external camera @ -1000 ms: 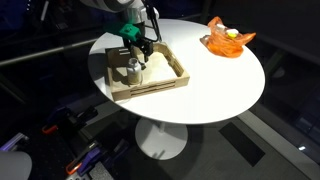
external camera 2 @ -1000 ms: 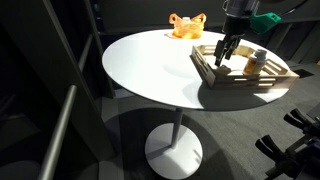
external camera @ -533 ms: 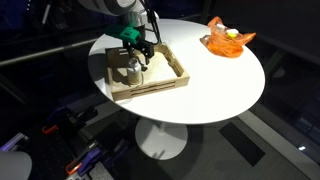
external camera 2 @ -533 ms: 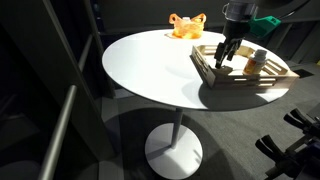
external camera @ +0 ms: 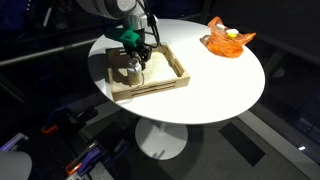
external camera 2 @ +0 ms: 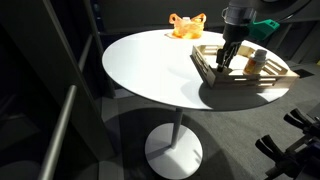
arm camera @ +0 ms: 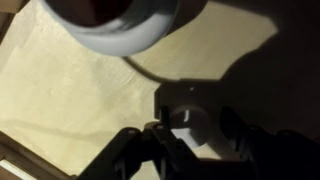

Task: Pick up the white lid and twist it onto the white medicine bottle in the wooden tray

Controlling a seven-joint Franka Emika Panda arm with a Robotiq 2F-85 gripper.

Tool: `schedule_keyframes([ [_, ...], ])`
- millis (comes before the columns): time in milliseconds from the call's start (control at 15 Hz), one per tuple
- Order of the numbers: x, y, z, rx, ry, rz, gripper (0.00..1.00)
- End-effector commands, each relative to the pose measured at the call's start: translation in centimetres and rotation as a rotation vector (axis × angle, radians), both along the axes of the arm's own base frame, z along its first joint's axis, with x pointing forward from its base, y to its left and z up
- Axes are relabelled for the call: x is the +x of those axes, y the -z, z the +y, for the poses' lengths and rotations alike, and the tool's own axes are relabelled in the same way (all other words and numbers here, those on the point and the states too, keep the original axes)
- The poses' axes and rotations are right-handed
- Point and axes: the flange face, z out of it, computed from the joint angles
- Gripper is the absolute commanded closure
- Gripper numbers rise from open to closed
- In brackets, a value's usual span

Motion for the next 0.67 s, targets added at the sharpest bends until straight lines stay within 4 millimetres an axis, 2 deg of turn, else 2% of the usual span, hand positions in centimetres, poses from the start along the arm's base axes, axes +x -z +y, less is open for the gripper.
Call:
schedule_keyframes([
  [0,0.2,-0.1,0.1,-0.021,0.008,-0.02,0.63],
  [67,0.2,-0.1,0.1,-0.02,0.009,-0.02,0.66],
  [133,0.3,-0.3,0.1,-0.018,0.011,-0.024,0.8],
  [600,0.6,-2.3,-0.3,-0.012,0.019,-0.042,0.81],
])
